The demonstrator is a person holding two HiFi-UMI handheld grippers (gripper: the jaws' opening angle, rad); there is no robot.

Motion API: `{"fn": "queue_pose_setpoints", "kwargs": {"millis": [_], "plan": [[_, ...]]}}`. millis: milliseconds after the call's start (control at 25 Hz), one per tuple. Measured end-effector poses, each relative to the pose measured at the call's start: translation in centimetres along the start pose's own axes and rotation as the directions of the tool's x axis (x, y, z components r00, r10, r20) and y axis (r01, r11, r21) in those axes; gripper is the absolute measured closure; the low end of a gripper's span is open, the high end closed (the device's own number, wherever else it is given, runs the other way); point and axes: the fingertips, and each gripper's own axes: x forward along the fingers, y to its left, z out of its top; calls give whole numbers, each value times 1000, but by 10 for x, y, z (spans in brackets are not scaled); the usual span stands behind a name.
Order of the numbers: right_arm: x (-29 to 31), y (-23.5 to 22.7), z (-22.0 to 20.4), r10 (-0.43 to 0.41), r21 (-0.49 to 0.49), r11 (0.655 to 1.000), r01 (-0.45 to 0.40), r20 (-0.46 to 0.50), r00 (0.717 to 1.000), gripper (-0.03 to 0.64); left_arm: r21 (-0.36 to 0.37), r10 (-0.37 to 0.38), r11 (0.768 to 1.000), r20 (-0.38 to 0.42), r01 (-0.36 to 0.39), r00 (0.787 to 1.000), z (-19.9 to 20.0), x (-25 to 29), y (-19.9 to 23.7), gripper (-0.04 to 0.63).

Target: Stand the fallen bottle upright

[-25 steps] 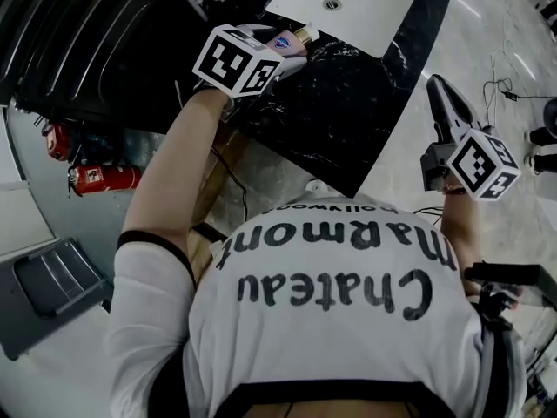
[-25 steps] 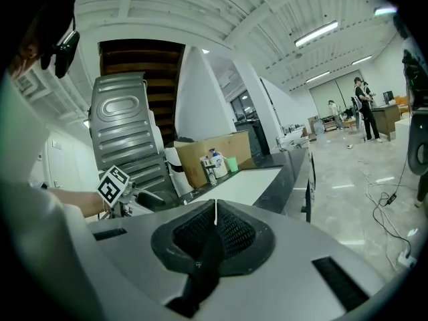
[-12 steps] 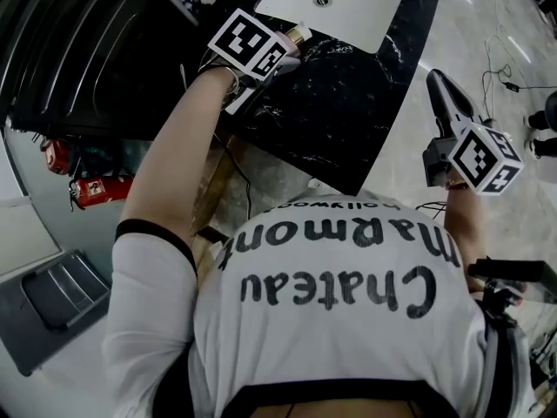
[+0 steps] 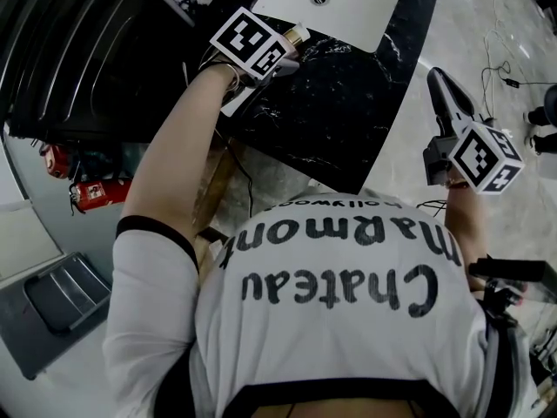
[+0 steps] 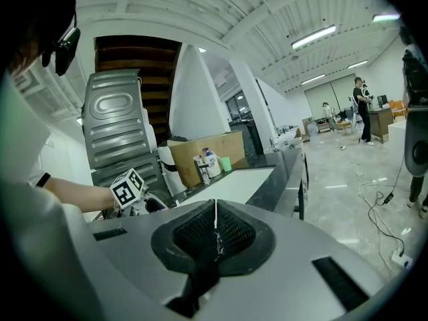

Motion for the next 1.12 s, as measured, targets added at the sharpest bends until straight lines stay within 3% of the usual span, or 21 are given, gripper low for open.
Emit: {"fn": "queue_pose_setpoints", "kwargs": {"millis": [240, 600, 880, 1120], "plan": [[3, -1, -1, -2, 8, 1000, 2, 0, 1000, 603, 6, -47, 999, 5, 47, 999, 0, 0, -2, 239], [11, 1, -2, 10, 6, 1000, -10, -14, 1000, 603, -29, -14, 999, 53, 16, 998, 3, -8, 5, 245], [13, 0, -1, 18, 5, 1000, -18, -11, 1000, 603, -52, -1, 999, 151, 8, 989, 17, -25, 6, 249], [12, 5, 5, 31, -3, 1000, -31, -1, 1000, 603, -73, 31, 997, 263, -12, 964, 36, -49, 8, 249]]}}
